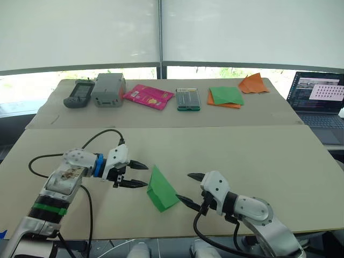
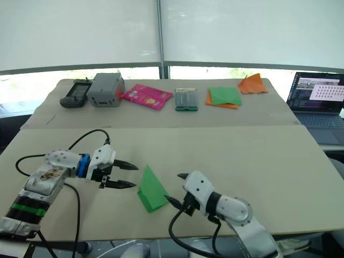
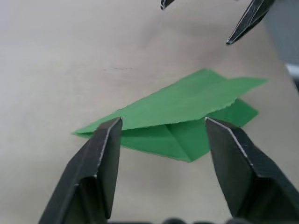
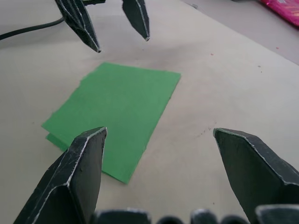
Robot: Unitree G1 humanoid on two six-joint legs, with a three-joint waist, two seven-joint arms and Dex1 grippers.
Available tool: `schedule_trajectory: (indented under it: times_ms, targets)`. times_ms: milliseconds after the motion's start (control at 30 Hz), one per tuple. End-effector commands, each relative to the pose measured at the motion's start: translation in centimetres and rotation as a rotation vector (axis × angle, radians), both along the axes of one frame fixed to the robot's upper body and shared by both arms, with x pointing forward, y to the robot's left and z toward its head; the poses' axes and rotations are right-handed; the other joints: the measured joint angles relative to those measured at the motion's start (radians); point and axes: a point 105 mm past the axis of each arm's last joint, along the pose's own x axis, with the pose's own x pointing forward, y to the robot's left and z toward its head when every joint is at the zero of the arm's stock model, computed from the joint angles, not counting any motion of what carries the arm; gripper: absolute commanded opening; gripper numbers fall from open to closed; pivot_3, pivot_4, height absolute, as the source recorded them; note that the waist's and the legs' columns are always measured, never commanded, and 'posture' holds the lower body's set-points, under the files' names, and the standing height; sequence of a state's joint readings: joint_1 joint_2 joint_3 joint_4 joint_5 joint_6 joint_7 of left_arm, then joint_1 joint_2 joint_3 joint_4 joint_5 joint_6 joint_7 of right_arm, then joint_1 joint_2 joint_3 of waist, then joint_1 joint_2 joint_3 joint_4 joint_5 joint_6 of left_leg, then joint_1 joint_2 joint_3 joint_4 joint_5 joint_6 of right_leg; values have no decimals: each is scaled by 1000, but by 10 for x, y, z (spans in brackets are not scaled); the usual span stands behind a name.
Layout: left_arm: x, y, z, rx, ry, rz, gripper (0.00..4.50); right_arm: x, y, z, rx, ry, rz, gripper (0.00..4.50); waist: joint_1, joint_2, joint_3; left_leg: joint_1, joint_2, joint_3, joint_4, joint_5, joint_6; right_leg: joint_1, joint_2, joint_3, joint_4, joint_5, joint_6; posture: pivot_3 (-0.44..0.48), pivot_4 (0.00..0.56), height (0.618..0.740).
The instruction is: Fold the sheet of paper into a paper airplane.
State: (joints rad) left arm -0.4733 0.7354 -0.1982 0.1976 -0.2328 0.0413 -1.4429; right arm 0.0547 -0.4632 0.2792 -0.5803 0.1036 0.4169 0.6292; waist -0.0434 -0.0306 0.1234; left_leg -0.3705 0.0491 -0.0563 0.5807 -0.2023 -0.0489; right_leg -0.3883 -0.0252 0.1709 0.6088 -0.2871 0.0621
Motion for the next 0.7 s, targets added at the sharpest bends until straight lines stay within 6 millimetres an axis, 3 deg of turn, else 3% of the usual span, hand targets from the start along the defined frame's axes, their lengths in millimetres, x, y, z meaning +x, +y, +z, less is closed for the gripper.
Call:
schedule_trajectory:
  times_ms: [33, 267, 567, 700]
  targets:
    - [2, -3, -3, 69, -115, -130, 2830, -1, -1, 16, 36, -49, -11, 4055, -1, 0, 0, 0, 0, 0, 0, 0, 0, 0, 0, 0, 0, 0, 0, 0, 150, 740]
    - [9, -22, -12, 72, -219, -273, 2830, -1, -3, 16, 34, -47, -43, 4055, -1, 0, 0, -1, 0, 0, 1, 1, 1, 1, 0, 0, 2, 1, 1, 0, 150, 740]
    - [11, -25, -10, 78, -221, -311, 31, -2, -4, 14, 24, -44, -63, 4055, -3, 1, -1, -3, 0, 0, 8, 1, 3, 2, 1, 0, 3, 2, 2, 0, 150, 740]
    - [14, -24, -8, 86, -237, -294, 31, 0, -4, 13, 17, -47, -59, 4055, -2, 2, -1, -4, 0, 0, 8, 1, 3, 3, 1, 0, 3, 2, 3, 0, 150, 740]
